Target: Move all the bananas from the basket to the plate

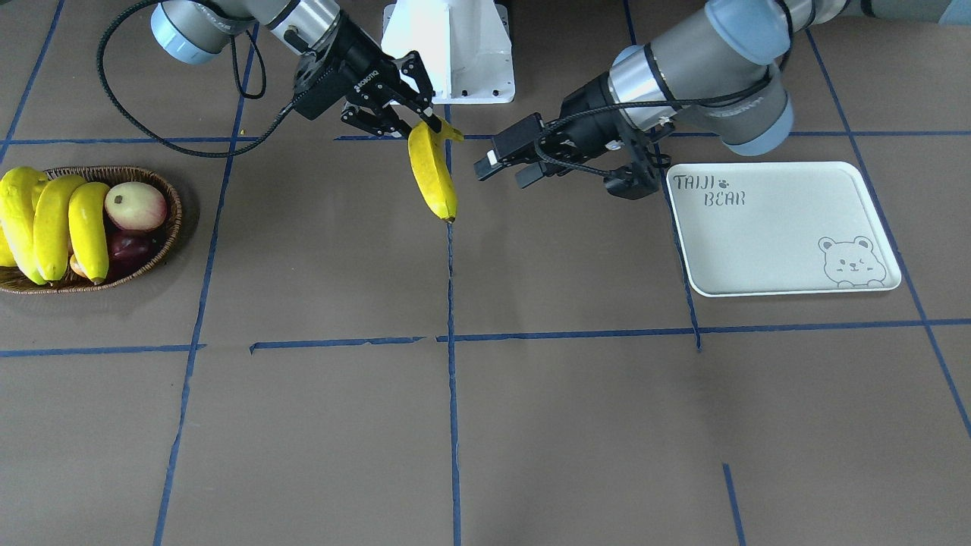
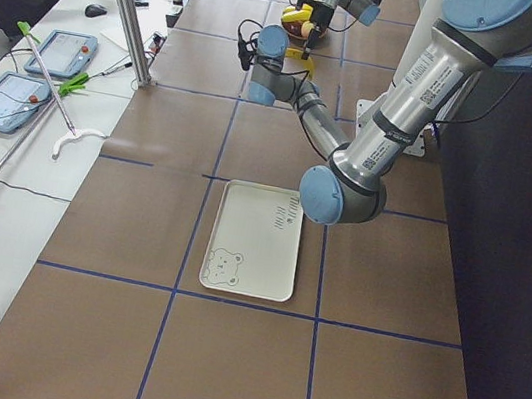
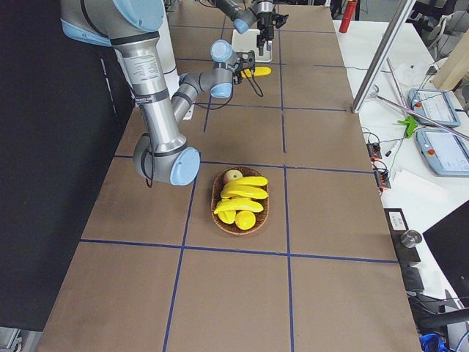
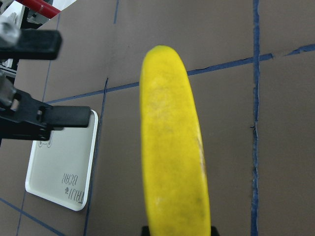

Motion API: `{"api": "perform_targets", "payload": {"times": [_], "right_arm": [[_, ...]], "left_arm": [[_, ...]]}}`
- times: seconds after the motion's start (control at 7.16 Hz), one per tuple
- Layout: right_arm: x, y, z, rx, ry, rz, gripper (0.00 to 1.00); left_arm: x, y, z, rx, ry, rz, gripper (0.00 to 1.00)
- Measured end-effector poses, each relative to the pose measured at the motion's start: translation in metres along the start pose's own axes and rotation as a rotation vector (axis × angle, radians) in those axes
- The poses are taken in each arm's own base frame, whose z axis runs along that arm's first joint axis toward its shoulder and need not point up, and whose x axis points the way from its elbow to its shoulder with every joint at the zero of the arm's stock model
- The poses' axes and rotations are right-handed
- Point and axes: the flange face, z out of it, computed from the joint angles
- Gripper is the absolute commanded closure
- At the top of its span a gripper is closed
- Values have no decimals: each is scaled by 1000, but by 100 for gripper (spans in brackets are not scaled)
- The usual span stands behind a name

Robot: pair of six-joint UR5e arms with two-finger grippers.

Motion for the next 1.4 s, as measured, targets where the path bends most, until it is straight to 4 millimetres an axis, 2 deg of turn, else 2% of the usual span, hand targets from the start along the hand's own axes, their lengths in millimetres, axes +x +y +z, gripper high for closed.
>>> {"api": "perform_targets", "payload": {"times": [0.28,0.56,0.7,0.84,0.98,1.12,1.4], "right_arm": [[-6,1,1,-1,-8,-2,100],[-6,1,2,-1,-8,-1,100],[-6,1,2,-2,-8,2,99],[-6,1,3,-3,-8,1,97],[-7,2,3,-5,-8,-2,83],[-7,4,4,-7,-9,-5,1],[-6,5,4,-10,-8,-7,0]], "left_arm": [[3,25,26,-17,10,-1,1],[6,40,45,-23,10,-5,3],[5,45,52,-13,14,-7,33],[5,48,56,-5,19,-6,97],[4,49,57,-1,21,-3,100],[2,47,56,2,23,5,100],[3,41,52,15,26,16,100]]}}
